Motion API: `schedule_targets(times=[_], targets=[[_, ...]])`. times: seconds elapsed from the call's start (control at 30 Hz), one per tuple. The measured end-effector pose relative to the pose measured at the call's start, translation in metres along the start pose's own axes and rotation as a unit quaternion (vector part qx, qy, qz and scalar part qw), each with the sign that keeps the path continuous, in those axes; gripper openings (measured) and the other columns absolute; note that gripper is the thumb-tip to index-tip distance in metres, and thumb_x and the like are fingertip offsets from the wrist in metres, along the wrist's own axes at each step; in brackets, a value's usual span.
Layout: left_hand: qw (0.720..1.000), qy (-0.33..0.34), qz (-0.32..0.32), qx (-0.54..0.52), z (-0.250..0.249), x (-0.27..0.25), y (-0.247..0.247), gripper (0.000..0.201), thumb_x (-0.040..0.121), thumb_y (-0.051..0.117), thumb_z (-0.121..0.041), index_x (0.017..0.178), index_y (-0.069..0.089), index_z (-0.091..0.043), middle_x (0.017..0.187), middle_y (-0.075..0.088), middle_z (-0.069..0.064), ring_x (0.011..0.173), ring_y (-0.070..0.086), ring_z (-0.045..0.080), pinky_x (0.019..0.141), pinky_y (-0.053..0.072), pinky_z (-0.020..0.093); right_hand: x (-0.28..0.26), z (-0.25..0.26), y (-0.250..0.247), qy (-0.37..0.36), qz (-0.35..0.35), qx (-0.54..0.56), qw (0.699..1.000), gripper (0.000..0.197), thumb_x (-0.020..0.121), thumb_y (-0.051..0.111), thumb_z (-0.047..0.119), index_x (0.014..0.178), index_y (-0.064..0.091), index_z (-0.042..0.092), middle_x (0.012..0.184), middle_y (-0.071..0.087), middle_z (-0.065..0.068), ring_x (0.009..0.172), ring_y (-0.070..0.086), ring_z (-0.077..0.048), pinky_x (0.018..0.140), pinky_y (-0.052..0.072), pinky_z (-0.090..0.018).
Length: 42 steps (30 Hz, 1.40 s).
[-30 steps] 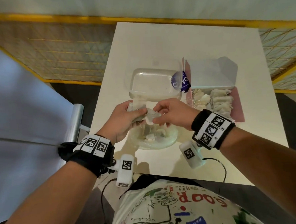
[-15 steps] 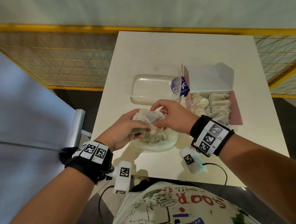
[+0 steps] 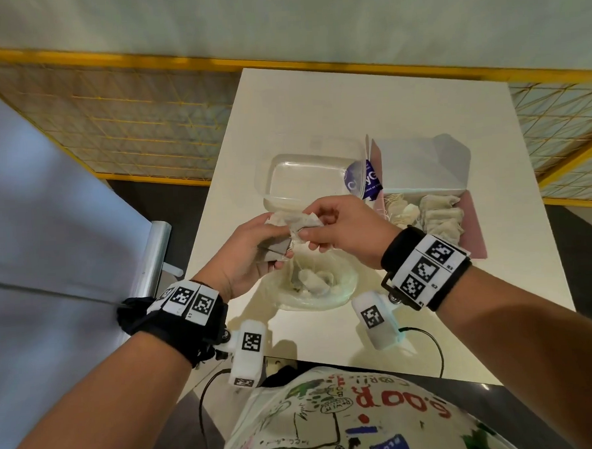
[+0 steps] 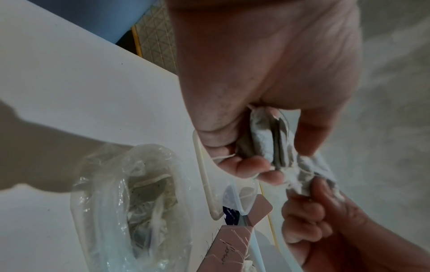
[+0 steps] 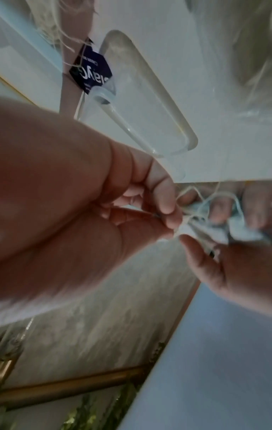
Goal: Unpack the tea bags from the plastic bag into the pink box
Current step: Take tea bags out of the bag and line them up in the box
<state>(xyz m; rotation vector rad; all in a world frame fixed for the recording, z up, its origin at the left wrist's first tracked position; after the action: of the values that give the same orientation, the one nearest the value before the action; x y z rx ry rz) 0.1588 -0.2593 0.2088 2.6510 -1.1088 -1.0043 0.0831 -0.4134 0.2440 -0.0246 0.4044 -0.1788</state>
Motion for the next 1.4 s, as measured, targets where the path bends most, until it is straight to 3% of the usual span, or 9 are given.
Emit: schedule_targets(times=[0.2, 0.4, 0.5, 0.6, 0.73, 0.93, 1.07, 1.2, 1.4], targets=[[0.995, -0.063, -0.070, -0.045, 0.011, 0.011, -0.002, 0.028, 0.100, 0.046, -0.028, 0.105, 0.068, -0.013, 0.087, 0.071, 0.009, 0.076, 0.065, 0.025, 0.064, 0.045, 0.033, 0.001, 0.031, 0.011, 0.005, 0.045, 0.133, 0.990, 0.019, 0.087, 0.069, -0.004, 0.105, 0.064, 0.000, 0.087, 0.066, -0.016, 0.066, 0.065, -0.016, 0.061, 0.055, -0.023], [0.998, -0.045, -0.044, 0.013, 0.010, 0.015, 0.008, 0.015, 0.104, 0.052, -0.018, 0.101, 0.066, -0.012, 0.088, 0.070, 0.005, 0.070, 0.064, 0.018, 0.057, 0.043, 0.027, 0.005, 0.038, 0.012, 0.000, 0.018, 0.033, 0.999, 0.012, 0.087, 0.071, 0.003, 0.097, 0.066, 0.001, 0.083, 0.065, -0.014, 0.064, 0.059, -0.021, 0.053, 0.045, -0.028], [0.992, -0.034, -0.064, 0.103, 0.012, 0.018, 0.006, 0.009, 0.102, 0.060, -0.018, 0.102, 0.069, -0.016, 0.093, 0.072, 0.006, 0.076, 0.068, 0.016, 0.062, 0.052, 0.026, 0.003, 0.034, 0.007, 0.026, 0.030, 0.101, 0.994, 0.004, 0.090, 0.064, 0.003, 0.087, 0.063, 0.006, 0.075, 0.063, -0.008, 0.062, 0.056, -0.020, 0.054, 0.038, -0.029], [0.991, -0.049, -0.076, 0.099, 0.016, 0.020, 0.002, 0.012, 0.101, 0.061, -0.014, 0.107, 0.071, -0.017, 0.098, 0.071, 0.008, 0.082, 0.067, 0.019, 0.074, 0.053, 0.031, 0.001, 0.029, -0.005, 0.024, 0.037, 0.197, 0.979, 0.023, 0.088, 0.059, -0.004, 0.073, 0.066, 0.012, 0.070, 0.060, -0.004, 0.060, 0.054, -0.016, 0.058, 0.038, -0.031], [0.996, -0.033, -0.049, 0.072, 0.014, 0.022, 0.003, 0.024, 0.098, 0.061, -0.003, 0.114, 0.072, -0.017, 0.095, 0.072, 0.008, 0.094, 0.063, 0.029, 0.092, 0.051, 0.042, -0.001, 0.017, -0.024, 0.019, 0.017, 0.224, 0.974, 0.024, 0.085, 0.057, -0.012, 0.092, 0.067, 0.009, 0.079, 0.066, -0.009, 0.063, 0.057, -0.017, 0.058, 0.043, -0.030], [0.995, 0.022, -0.015, 0.091, -0.003, 0.018, 0.019, 0.033, 0.080, 0.082, -0.011, 0.110, 0.071, -0.018, 0.092, 0.075, 0.001, 0.084, 0.070, 0.017, 0.065, 0.053, 0.028, -0.012, -0.005, -0.050, 0.048, -0.007, 0.162, 0.986, 0.038, 0.085, 0.058, -0.016, 0.113, 0.062, 0.008, 0.095, 0.066, -0.012, 0.070, 0.059, -0.019, 0.052, 0.046, -0.026], [0.996, 0.016, 0.006, 0.082, -0.003, 0.020, 0.034, 0.047, 0.064, 0.091, -0.015, 0.107, 0.072, -0.017, 0.096, 0.076, 0.005, 0.090, 0.070, 0.024, 0.076, 0.053, 0.035, -0.017, -0.020, -0.068, 0.084, -0.025, 0.169, 0.982, 0.037, 0.074, 0.061, -0.003, 0.110, 0.066, 0.009, 0.091, 0.063, -0.013, 0.072, 0.057, -0.020, 0.058, 0.044, -0.030], [0.995, 0.016, 0.018, 0.098, -0.002, 0.021, 0.054, 0.050, 0.064, 0.095, -0.009, 0.108, 0.073, -0.018, 0.103, 0.075, 0.011, 0.095, 0.068, 0.030, 0.085, 0.048, 0.048, -0.022, -0.027, -0.071, 0.090, -0.007, 0.153, 0.984, 0.030, 0.090, 0.066, 0.007, 0.119, 0.064, 0.001, 0.093, 0.065, -0.014, 0.074, 0.061, -0.019, 0.058, 0.048, -0.028], [0.989, 0.024, 0.016, 0.143, -0.003, 0.026, 0.081, 0.058, 0.073, 0.086, 0.002, 0.123, 0.065, -0.017, 0.105, 0.075, 0.004, 0.088, 0.069, 0.019, 0.071, 0.055, 0.031, -0.028, -0.029, -0.083, 0.061, 0.007, 0.064, 0.996, 0.022, 0.090, 0.069, 0.008, 0.112, 0.070, 0.006, 0.089, 0.071, -0.014, 0.072, 0.065, -0.016, 0.055, 0.050, -0.024]])
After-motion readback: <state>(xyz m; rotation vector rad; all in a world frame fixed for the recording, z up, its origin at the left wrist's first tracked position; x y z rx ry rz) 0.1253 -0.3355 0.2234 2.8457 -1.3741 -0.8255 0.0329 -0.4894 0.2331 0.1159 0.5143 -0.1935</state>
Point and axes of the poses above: each hand's wrist, its own x-axis towards the middle knuckle, its own y-axis out of the palm, z = x × y, the point moved 4 cm from there along x, towards the middle knuckle
